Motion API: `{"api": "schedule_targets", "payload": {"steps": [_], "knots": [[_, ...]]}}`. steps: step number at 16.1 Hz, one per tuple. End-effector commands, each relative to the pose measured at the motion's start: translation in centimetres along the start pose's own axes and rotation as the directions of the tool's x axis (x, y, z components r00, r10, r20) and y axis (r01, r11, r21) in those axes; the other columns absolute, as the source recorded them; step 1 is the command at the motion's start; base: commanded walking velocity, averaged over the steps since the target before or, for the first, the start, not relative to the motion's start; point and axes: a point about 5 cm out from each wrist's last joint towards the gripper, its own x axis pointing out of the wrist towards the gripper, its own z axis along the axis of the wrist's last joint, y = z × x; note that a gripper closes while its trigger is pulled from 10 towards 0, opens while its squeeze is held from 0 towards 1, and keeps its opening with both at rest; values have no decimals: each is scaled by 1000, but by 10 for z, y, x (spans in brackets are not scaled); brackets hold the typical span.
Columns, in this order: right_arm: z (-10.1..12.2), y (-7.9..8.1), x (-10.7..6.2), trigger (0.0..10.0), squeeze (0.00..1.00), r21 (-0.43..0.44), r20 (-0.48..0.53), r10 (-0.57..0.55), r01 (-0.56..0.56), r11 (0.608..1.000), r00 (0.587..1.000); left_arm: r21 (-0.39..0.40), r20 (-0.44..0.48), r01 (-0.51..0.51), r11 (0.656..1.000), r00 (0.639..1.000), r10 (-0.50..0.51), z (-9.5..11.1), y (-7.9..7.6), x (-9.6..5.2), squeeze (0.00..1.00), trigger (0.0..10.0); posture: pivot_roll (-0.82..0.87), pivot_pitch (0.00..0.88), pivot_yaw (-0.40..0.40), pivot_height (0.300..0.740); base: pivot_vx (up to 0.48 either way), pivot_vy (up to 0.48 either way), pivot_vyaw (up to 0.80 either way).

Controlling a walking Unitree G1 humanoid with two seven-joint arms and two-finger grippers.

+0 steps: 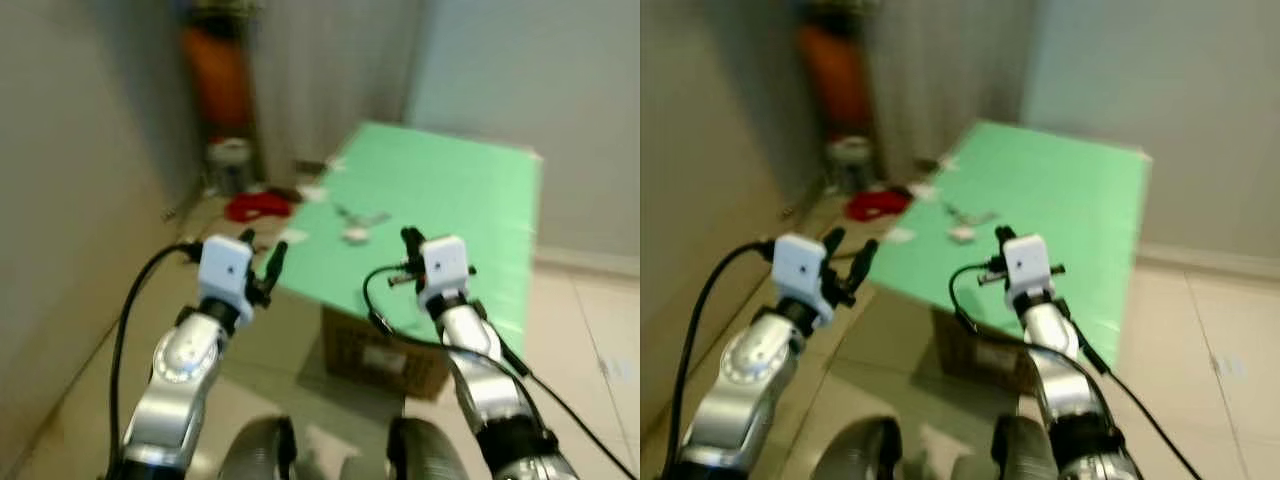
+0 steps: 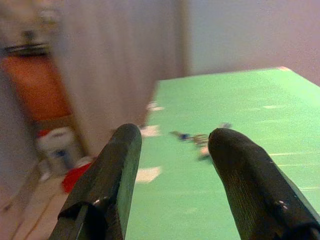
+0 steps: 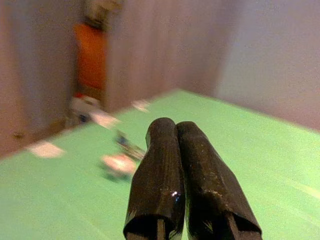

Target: Hang keys on a hook

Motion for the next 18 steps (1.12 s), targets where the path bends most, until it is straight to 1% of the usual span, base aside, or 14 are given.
{"api": "schedule_targets", "payload": {"steps": [1, 2, 3, 4, 6, 8, 9, 11, 12, 13, 15, 18], "knots": [[0, 0, 2, 10000, 0, -4, -12, -5, 5, 1000, 1000, 21, -6, 48, 999, 999, -48, 1, -6, 4, 0, 10000, -23, 0, 60, 641, 480, 0, -531], [-1, 0, 2, 10000, 0, 0, -17, -8, 8, 1000, 1000, 23, -5, 51, 998, 999, -51, 1, -6, 5, 0, 10000, -21, 0, 60, 641, 480, 0, 0], [-3, 5, 2, 10000, 0, 1, -26, 11, -11, 1000, 1000, 30, -9, 76, 997, 997, -76, 1, -8, 6, 0, 10000, -20, 6, 65, 641, 480, 0, 0], [-3, 6, 2, 10000, 0, -8, -30, 10, -10, 1000, 1000, 34, -13, 86, 996, 996, -86, 0, -9, 6, 0, 10000, -22, 9, 69, 641, 480, 0, 0], [-4, 5, 5, 10000, 0, -15, -42, -5, 4, 1000, 999, 36, -21, 99, 994, 995, -98, -1, -9, 6, 0, 10000, -23, 19, 76, 641, 480, 0, 0], [-3, 0, 11, 10000, 0, -11, -51, -34, 34, 999, 998, 47, -37, 110, 993, 993, -108, -2, -11, 5, 0, 10000, -15, 33, 81, 641, 424, 0, 0], [-2, -5, 17, 10000, 0, 2, -65, -68, 69, 998, 996, 49, -50, 107, 993, 993, -104, -2, -11, 2, 0, 10000, -6, 52, 88, 641, 0, 0, 0], [-2, -8, 23, 10000, 0, 20, -79, -91, 93, 995, 993, 56, -62, 99, 994, 993, -96, -3, -8, -4, 0, 10000, 25, 84, 105, 641, 0, 0, 0], [-2, -8, 26, 10000, 1000, 40, -85, -95, 99, 994, 992, 59, -71, 99, 993, 993, -95, -4, -7, -7, 0, 10000, 34, 92, 112, 641, 0, 0, 0], [-5, -3, 33, 10000, 1000, 83, -119, -85, 95, 992, 989, 68, -101, 99, 993, 991, -92, -7, -3, -18, 0, 10000, 69, 106, 120, 641, 0, 0, 0], [-5, 3, 36, 10000, 1000, 104, -126, -64, 77, 992, 990, 71, -111, 96, 993, 990, -88, -7, -2, -23, 0, 10000, 85, 100, 122, 641, 0, 0, 0], [-6, 18, 37, 10000, 1000, 123, -131, -11, 27, 992, 991, 73, -120, 92, 993, 989, -83, -6, -2, -27, 0, 10000, 101, 95, 113, 641, 0, 0, 0]]}}
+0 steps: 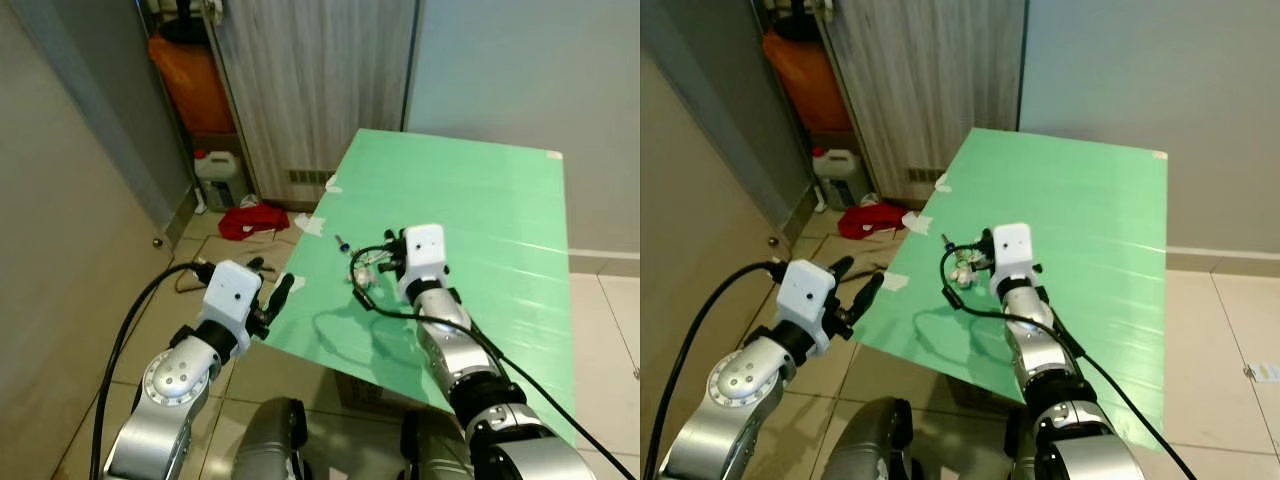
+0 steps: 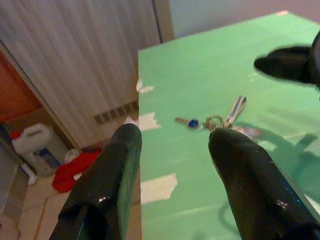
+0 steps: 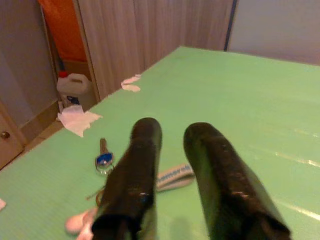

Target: Hang keys on a hook

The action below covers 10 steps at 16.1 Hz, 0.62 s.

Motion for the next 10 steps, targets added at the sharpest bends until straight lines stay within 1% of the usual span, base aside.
{"api": "schedule_targets", "payload": {"steps": [1, 3, 7, 8, 9, 10], "knots": [[6, 7, 5, 10000, 1000, 18, 21, 25, -26, 1000, 999, 9, -13, -6, 1000, 1000, 6, 0, 2, -4, 0, 10000, 104, 97, 114, 641, 0, 0, 0], [7, 14, 7, 10000, 1000, 27, 14, 36, -37, 999, 999, 5, -20, 0, 1000, 1000, 1, 0, -1, -8, 0, 10000, 116, 112, 117, 641, 0, 0, 0], [17, 12, 16, 10000, 1000, 31, 22, 16, -17, 999, 1000, -12, -26, 4, 1000, 1000, -4, 2, -10, -15, 0, 10000, 175, 150, 118, 641, 0, 0, 0], [24, 10, 23, 10000, 1000, 32, 19, 11, -12, 999, 1000, -16, -19, 75, 997, 997, -76, 5, -26, -16, 0, 10000, 205, 162, 114, 641, 0, 0, 0], [30, 9, 28, 10000, 1000, 32, 15, 8, -9, 999, 1000, -30, -17, 126, 992, 992, -126, 7, -39, -18, 0, 10000, 229, 173, 108, 641, 0, 0, 0], [35, 8, 31, 10000, 1000, 36, 9, 3, -4, 999, 1000, -48, -24, 154, 987, 988, -155, 6, -49, -21, 0, 10000, 241, 179, 101, 641, 0, 0, 0]]}}
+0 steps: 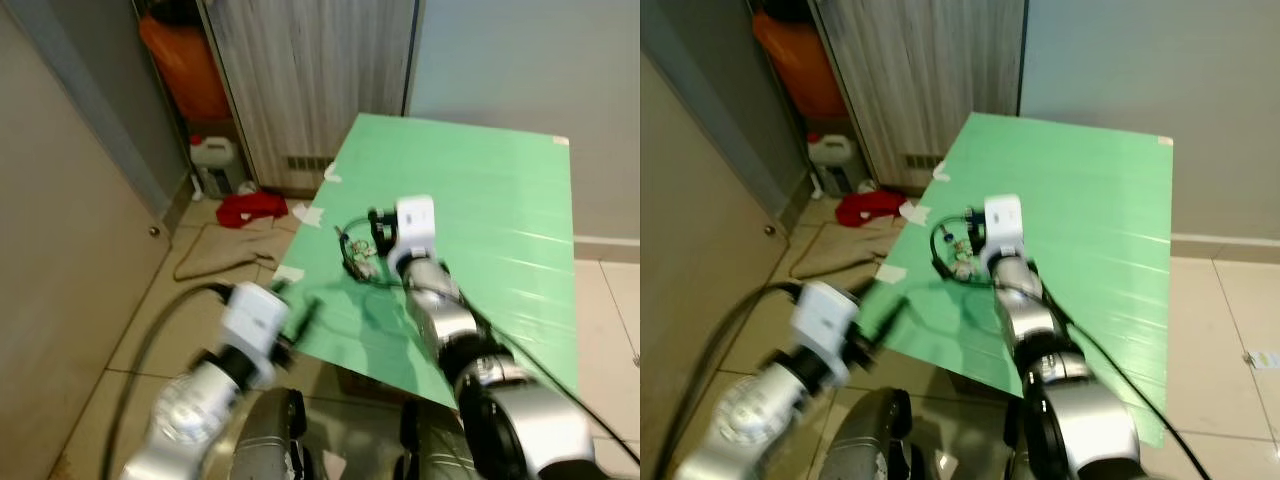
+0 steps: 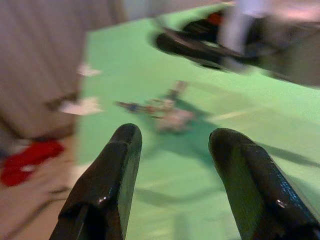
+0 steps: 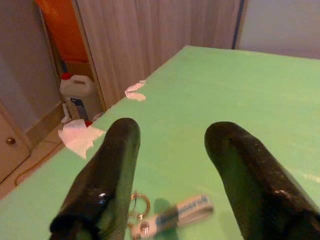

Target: Hang keys on a hook

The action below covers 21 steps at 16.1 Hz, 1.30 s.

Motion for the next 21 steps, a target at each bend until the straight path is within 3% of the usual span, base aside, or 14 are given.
{"api": "schedule_targets", "payload": {"steps": [1, 3, 4, 5, 10, 13, 17, 18, 21], "knots": [[0, 1, 2, 10000, 1000, 25, -30, -15, 15, 1000, 999, -11, -30, 24, 1000, 999, -24, -3, -7, -5, 0, 10000, 260, 190, 95, 641, 0, 0, 0], [1, 0, 4, 10000, 1000, 41, -47, -26, 28, 999, 999, -37, -45, 38, 999, 998, -40, -5, -17, -10, 0, 10000, 292, 211, 89, 641, 0, 0, 0], [-2, 5, 5, 10000, 820, 85, -97, 3, 5, 996, 995, -43, -63, 34, 999, 997, -36, -7, -22, -15, 0, 10000, 308, 225, 89, 641, 0, 0, 0], [-6, 9, 5, 10000, 0, 104, -127, 14, 0, 995, 992, -40, -70, 16, 999, 997, -18, -5, -23, -19, 0, 10000, 332, 243, 91, 641, 0, 0, 0], [-18, 29, -1, 10000, 0, 228, -173, 111, -70, 971, 979, -42, -99, -44, 998, 994, 40, -3, -21, -36, 0, 10000, 365, 283, 94, 641, 0, 0, 0], [-25, 42, -5, 10000, 0, 204, -201, 180, -138, 969, 963, -50, -108, -59, 997, 993, 54, -2, -22, -39, 0, 10000, 360, 293, 91, 641, 0, 0, 0], [-41, 40, -13, 10000, 0, 115, -266, 166, -139, 983, 950, -64, -111, -74, 995, 992, 67, -2, -20, -39, 0, 10000, 347, 305, 90, 641, 0, 0, 0], [-43, 36, -14, 0, 0, 85, -269, 143, -124, 989, 953, -71, -111, -76, 995, 991, 68, -1, -20, -38, 0, 10000, 340, 310, 91, 641, 0, 0, 0], [-46, 29, -17, 0, 0, 20, -262, 107, -105, 994, 959, -96, -114, -81, 992, 991, 70, -1, -20, -37, 0, 10000, 330, 317, 93, 641, 0, 0, 0]]}}
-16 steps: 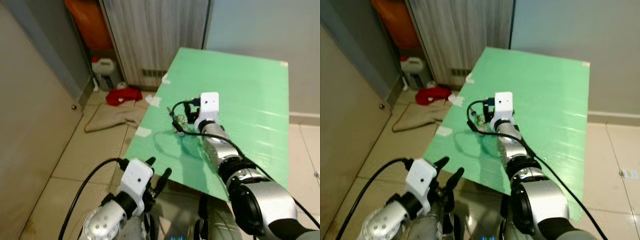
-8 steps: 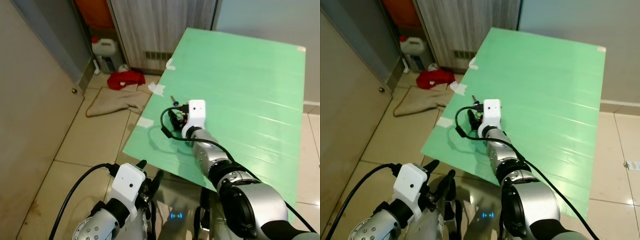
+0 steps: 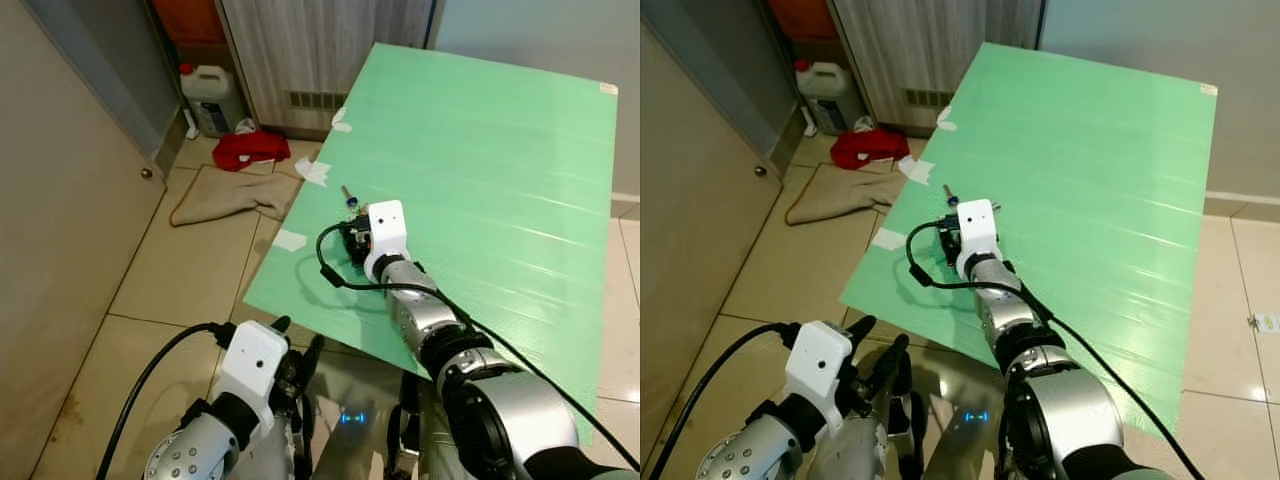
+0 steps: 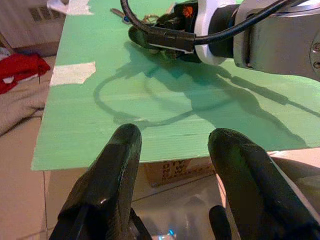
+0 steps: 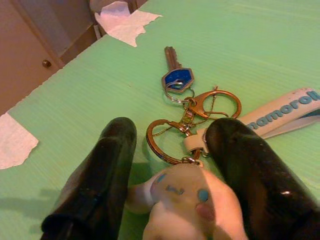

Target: Hang keys on a hook

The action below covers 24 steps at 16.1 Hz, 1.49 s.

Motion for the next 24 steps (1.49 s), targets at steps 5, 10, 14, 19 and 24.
{"api": "schedule_targets", "payload": {"steps": [5, 10, 14, 19, 24], "knots": [[-43, 5, -16, 0, 0, 1, -128, 6, -5, 1000, 992, -18, -6, -6, 1000, 1000, 6, 0, -3, 0, 0, 10000, 317, 333, 101, 641, 0, 0, 0], [-14, 11, -6, 0, 0, -13, -15, 33, -33, 999, 999, -14, -2, -14, 1000, 1000, 14, 1, 1, 4, 0, 10000, 310, 323, 101, 641, 0, 0, 0], [52, -1, 10, 0, 0, -6, 197, 51, -51, 999, 979, 2, 34, -22, 1000, 999, 22, 4, 11, 18, 0, 10000, 250, 261, 70, 641, 0, 0, 0], [93, -21, 14, 0, 0, 1, 305, 44, -47, 999, 951, 16, 91, -16, 1000, 996, 14, 11, 19, 43, 0, 10000, 177, 185, 39, 641, 0, 0, 0], [112, -48, 5, 0, 0, -30, 392, 21, -10, 1000, 920, 24, 130, -100, 995, 987, 96, 15, 37, 55, 0, 10000, 131, 96, 8, 641, 0, 0, 0]]}}
